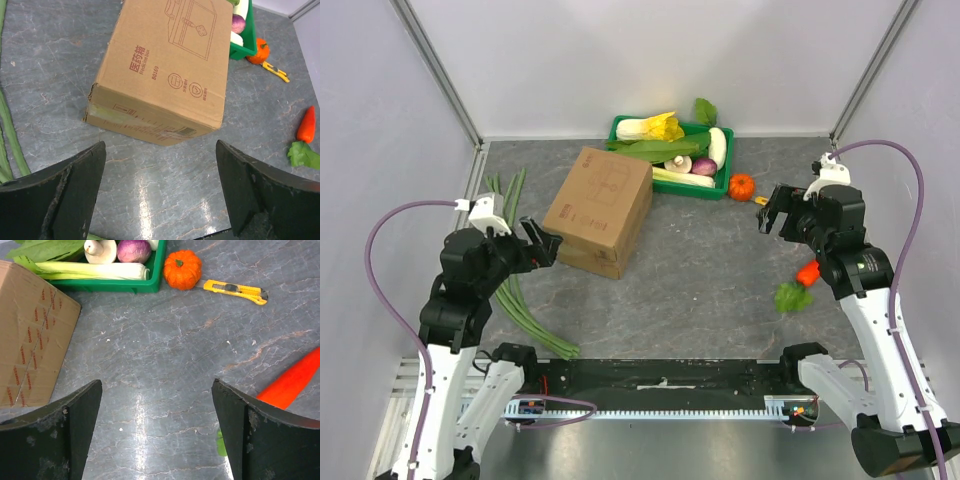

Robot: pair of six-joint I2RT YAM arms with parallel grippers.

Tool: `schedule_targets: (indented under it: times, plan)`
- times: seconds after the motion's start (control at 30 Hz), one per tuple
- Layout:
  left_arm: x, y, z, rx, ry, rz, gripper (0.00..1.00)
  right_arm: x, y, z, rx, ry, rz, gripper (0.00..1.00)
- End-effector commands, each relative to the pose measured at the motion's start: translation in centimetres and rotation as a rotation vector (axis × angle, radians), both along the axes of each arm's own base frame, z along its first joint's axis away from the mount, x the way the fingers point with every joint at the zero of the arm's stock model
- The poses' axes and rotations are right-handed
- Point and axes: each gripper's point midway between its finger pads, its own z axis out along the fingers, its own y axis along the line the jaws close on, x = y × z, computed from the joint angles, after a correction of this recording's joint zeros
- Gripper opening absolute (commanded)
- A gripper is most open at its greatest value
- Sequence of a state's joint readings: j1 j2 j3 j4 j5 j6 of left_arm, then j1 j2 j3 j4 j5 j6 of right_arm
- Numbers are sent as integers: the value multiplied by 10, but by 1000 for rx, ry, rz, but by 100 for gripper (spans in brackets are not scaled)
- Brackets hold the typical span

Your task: Unpack the express box

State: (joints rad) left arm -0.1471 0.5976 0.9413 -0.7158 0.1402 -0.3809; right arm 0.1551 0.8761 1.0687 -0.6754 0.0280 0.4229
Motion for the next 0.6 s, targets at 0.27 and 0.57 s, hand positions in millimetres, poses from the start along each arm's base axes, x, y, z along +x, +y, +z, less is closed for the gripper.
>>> schedule_targets:
  times: [0.27,0.57]
  plan:
    - [46,-17,-33,-51,153,-26,96,26,19,-22,15,52,83,98]
    - [125,-16,-7,-12,116,7,95,39,82,-26,24,34,228,98]
